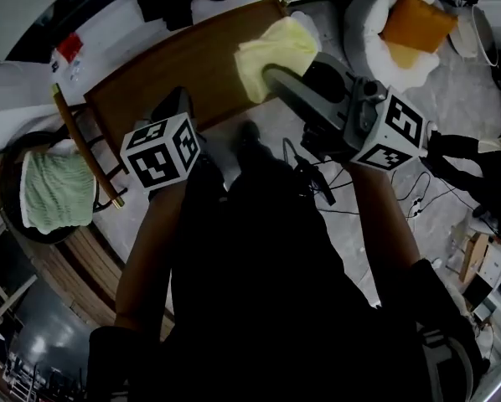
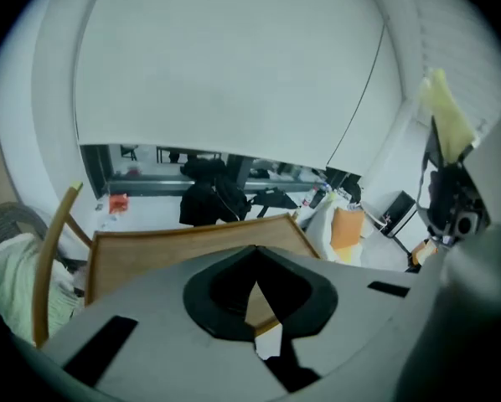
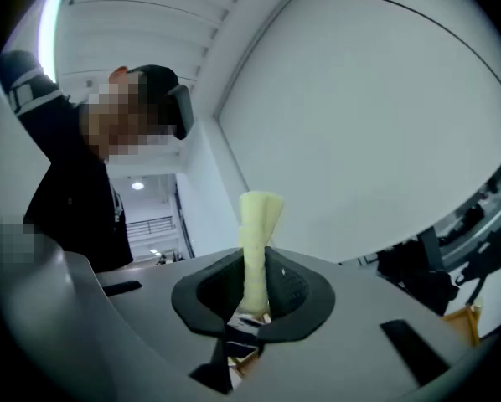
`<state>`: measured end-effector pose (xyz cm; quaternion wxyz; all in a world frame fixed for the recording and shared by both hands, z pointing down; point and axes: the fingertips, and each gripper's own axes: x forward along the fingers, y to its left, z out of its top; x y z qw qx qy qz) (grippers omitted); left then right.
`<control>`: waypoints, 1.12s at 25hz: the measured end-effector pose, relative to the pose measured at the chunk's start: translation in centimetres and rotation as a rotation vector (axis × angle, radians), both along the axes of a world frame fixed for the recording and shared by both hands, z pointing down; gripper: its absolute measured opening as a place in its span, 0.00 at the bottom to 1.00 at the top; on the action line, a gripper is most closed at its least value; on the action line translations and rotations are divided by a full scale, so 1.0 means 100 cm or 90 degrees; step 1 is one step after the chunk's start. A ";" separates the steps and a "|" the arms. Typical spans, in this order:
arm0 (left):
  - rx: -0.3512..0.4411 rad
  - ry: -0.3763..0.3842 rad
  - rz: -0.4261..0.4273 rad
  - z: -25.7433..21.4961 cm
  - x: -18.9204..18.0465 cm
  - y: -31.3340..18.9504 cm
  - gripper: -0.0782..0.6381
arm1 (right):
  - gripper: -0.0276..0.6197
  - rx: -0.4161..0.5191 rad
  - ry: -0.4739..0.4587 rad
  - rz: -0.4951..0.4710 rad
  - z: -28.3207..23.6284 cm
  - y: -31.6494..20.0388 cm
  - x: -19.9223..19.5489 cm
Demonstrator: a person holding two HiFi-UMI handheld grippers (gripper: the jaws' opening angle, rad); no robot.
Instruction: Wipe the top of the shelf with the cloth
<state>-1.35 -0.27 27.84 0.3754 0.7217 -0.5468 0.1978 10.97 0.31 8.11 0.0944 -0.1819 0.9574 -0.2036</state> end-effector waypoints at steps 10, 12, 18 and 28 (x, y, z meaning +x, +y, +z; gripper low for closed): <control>0.209 0.107 -0.023 -0.119 -0.086 -0.002 0.12 | 0.12 0.051 -0.076 -0.186 -0.025 0.047 -0.111; 0.248 0.117 -0.001 -0.134 -0.099 0.001 0.12 | 0.12 0.050 -0.091 -0.189 -0.028 0.044 -0.120; 0.368 0.216 0.082 -0.170 -0.110 0.015 0.12 | 0.12 0.035 -0.092 -0.209 -0.017 0.045 -0.134; 0.402 0.236 0.161 -0.174 -0.110 0.021 0.12 | 0.12 0.042 -0.080 -0.246 -0.007 0.045 -0.164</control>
